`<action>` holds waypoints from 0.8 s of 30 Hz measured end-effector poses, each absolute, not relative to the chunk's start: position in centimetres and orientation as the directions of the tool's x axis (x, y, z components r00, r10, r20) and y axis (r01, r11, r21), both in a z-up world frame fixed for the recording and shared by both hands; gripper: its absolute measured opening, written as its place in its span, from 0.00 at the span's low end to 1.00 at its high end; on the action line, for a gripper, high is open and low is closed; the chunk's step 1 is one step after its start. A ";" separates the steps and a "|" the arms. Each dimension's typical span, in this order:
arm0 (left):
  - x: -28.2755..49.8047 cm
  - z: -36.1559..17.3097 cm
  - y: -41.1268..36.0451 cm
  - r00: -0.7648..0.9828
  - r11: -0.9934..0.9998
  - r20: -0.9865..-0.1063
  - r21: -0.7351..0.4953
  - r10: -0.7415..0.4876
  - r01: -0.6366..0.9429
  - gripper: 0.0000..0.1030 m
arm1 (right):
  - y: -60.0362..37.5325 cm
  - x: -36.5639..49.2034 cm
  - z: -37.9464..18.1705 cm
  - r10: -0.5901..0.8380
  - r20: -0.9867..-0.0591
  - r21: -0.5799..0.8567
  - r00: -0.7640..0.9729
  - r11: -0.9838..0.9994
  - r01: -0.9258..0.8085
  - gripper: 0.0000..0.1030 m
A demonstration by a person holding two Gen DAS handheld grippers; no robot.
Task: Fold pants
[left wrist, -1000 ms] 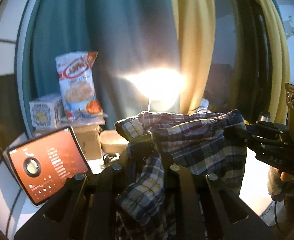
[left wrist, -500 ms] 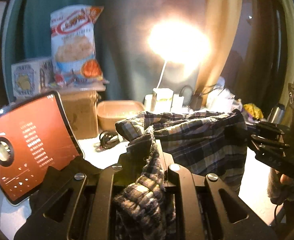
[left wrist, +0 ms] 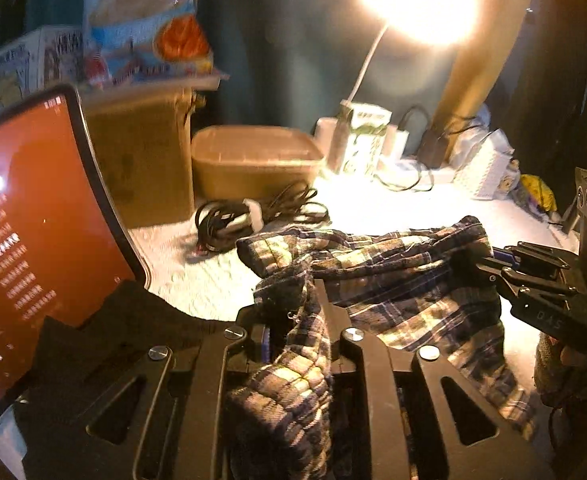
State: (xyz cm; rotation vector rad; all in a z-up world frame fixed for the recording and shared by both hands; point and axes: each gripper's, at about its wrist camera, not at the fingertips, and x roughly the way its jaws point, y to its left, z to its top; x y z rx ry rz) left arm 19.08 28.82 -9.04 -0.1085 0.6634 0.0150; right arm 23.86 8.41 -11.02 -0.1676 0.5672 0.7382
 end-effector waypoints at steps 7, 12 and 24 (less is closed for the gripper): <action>20.7 -11.5 29.6 0.739 0.989 -0.673 -0.119 -0.018 -0.084 0.26 | 8.9 27.3 -14.0 0.582 -0.612 0.117 0.536 0.736 -0.667 0.16; 21.2 -12.5 30.9 0.716 0.983 -0.698 -0.139 -0.009 -0.123 0.49 | 8.9 28.7 -15.1 0.583 -0.645 0.170 0.494 0.740 -0.651 0.26; 18.6 -10.2 32.2 0.754 0.968 -0.652 -0.126 0.084 -0.217 0.79 | 7.2 28.7 -14.8 0.515 -0.669 0.159 0.536 0.804 -0.573 0.55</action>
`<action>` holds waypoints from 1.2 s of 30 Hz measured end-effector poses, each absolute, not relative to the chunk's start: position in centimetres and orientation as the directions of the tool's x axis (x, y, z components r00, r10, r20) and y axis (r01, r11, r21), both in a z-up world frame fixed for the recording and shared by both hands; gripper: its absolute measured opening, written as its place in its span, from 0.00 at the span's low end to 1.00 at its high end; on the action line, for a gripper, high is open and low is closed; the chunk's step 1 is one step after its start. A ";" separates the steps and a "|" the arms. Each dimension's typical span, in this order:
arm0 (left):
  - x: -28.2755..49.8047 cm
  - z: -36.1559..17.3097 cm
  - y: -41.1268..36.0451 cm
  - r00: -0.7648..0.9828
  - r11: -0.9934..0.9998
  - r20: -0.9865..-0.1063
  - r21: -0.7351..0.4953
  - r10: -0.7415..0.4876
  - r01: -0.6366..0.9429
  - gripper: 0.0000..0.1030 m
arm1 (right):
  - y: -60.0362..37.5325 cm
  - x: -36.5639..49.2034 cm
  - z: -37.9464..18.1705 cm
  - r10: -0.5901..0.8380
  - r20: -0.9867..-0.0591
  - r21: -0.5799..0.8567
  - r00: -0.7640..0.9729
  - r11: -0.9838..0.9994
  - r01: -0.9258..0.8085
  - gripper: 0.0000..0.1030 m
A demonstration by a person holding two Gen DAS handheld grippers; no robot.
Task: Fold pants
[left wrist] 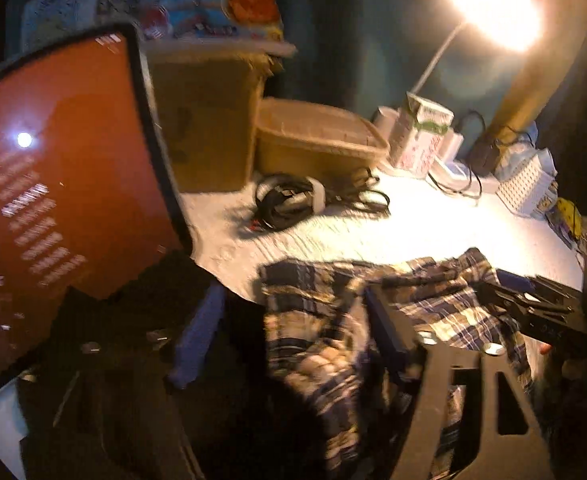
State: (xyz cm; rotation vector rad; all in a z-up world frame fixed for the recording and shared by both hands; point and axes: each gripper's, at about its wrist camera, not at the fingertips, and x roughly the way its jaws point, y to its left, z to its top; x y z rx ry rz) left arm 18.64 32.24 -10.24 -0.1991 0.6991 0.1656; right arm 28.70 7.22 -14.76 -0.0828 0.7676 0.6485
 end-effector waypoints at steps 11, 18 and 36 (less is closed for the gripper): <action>15.4 -8.9 30.6 0.780 0.966 -0.610 -0.090 0.138 -0.242 0.80 | 3.3 24.5 -13.0 0.490 -0.646 0.138 0.586 0.829 -0.542 0.55; 12.5 -8.1 27.5 0.810 0.976 -0.572 -0.065 0.133 -0.206 0.80 | 0.8 21.5 -12.1 0.476 -0.632 0.117 0.611 0.838 -0.532 0.56; 6.6 -6.0 17.3 0.843 0.995 -0.538 -0.065 0.028 -0.075 0.80 | -6.9 13.1 -9.0 0.464 -0.545 0.108 0.698 0.865 -0.491 0.57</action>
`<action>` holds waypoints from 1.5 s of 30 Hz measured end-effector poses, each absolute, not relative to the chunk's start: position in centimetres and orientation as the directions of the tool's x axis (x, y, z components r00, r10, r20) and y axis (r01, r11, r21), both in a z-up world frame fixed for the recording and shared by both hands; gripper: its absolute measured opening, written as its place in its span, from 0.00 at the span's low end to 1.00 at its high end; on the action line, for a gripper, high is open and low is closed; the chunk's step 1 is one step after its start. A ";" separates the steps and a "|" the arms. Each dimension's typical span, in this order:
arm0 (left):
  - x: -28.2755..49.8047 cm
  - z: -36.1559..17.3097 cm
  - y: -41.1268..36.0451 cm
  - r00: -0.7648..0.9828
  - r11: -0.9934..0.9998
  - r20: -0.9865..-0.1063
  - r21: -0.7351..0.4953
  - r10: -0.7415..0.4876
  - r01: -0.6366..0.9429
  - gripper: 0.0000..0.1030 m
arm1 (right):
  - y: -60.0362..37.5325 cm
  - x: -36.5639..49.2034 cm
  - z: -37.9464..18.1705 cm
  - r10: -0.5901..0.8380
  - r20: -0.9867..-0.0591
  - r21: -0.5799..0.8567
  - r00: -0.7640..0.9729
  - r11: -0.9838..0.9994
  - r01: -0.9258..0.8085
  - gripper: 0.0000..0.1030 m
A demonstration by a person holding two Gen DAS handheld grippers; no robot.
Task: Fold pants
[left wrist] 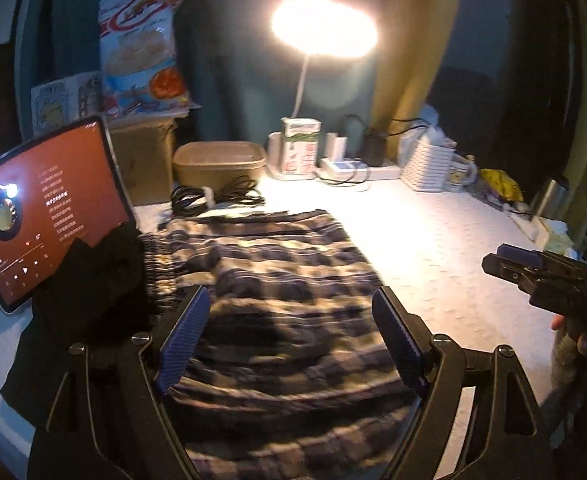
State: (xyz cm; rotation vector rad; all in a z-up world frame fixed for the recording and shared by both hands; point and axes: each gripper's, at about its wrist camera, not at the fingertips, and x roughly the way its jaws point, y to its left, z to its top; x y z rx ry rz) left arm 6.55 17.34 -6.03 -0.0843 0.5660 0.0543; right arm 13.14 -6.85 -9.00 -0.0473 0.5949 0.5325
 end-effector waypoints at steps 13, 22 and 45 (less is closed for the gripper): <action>1.6 -2.9 9.9 0.939 0.999 -0.343 -0.039 0.018 -0.033 0.94 | -14.2 5.6 -6.8 0.382 -0.444 0.044 0.810 0.912 -0.407 0.57; -1.3 -1.1 7.3 0.970 1.000 -0.242 0.014 -0.015 0.019 0.94 | -17.7 -0.1 -3.8 0.346 -0.305 -0.026 0.887 0.928 -0.371 0.81; -3.6 -1.3 10.9 0.982 0.996 -0.164 0.013 0.092 -0.092 0.99 | -15.8 -0.4 -2.9 0.291 -0.258 -0.051 0.921 0.948 -0.314 1.00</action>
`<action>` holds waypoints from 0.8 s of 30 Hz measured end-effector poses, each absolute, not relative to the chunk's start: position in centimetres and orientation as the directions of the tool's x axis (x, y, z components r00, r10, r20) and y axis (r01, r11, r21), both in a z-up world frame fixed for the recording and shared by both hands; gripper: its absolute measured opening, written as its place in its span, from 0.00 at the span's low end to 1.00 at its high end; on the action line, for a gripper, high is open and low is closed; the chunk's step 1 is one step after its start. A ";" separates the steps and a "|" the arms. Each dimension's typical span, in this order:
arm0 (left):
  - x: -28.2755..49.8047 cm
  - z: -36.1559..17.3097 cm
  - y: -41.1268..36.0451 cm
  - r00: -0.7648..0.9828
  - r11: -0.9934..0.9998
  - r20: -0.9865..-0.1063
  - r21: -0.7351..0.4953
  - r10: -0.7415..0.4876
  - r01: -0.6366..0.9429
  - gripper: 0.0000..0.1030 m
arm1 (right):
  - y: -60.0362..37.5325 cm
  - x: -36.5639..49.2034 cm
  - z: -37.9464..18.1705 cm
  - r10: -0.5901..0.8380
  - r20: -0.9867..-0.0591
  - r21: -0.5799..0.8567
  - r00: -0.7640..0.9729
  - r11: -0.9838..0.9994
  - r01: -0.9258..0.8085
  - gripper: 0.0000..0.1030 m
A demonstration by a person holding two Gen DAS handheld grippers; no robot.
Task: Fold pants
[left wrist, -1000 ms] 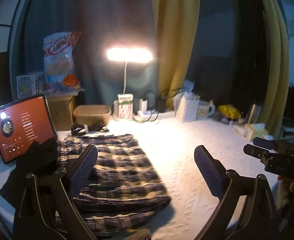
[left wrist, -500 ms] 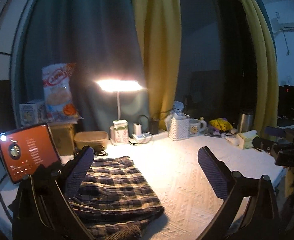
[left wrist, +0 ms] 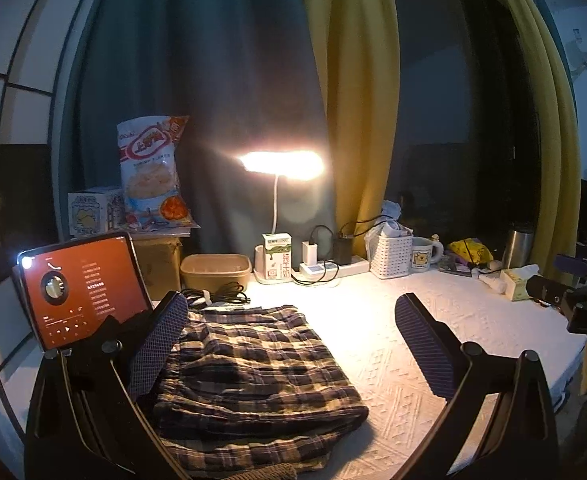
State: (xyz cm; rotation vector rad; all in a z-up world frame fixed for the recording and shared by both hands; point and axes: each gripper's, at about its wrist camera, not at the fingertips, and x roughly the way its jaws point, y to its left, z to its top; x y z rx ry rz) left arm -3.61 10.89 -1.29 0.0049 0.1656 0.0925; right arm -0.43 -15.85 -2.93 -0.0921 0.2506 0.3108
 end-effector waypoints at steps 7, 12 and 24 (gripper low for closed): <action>-3.3 -1.5 11.0 0.980 0.996 -0.176 0.014 0.090 -0.089 0.99 | -15.7 -0.1 -3.4 0.290 -0.271 -0.049 0.918 0.948 -0.313 1.00; -3.4 -1.6 10.6 0.981 0.996 -0.172 0.028 0.091 -0.087 0.99 | -15.6 -0.2 -3.5 0.289 -0.276 -0.052 0.917 0.948 -0.315 1.00; -3.5 -1.5 10.4 0.980 0.995 -0.174 0.035 0.094 -0.089 0.99 | -15.7 -0.4 -3.4 0.287 -0.277 -0.056 0.917 0.948 -0.314 1.00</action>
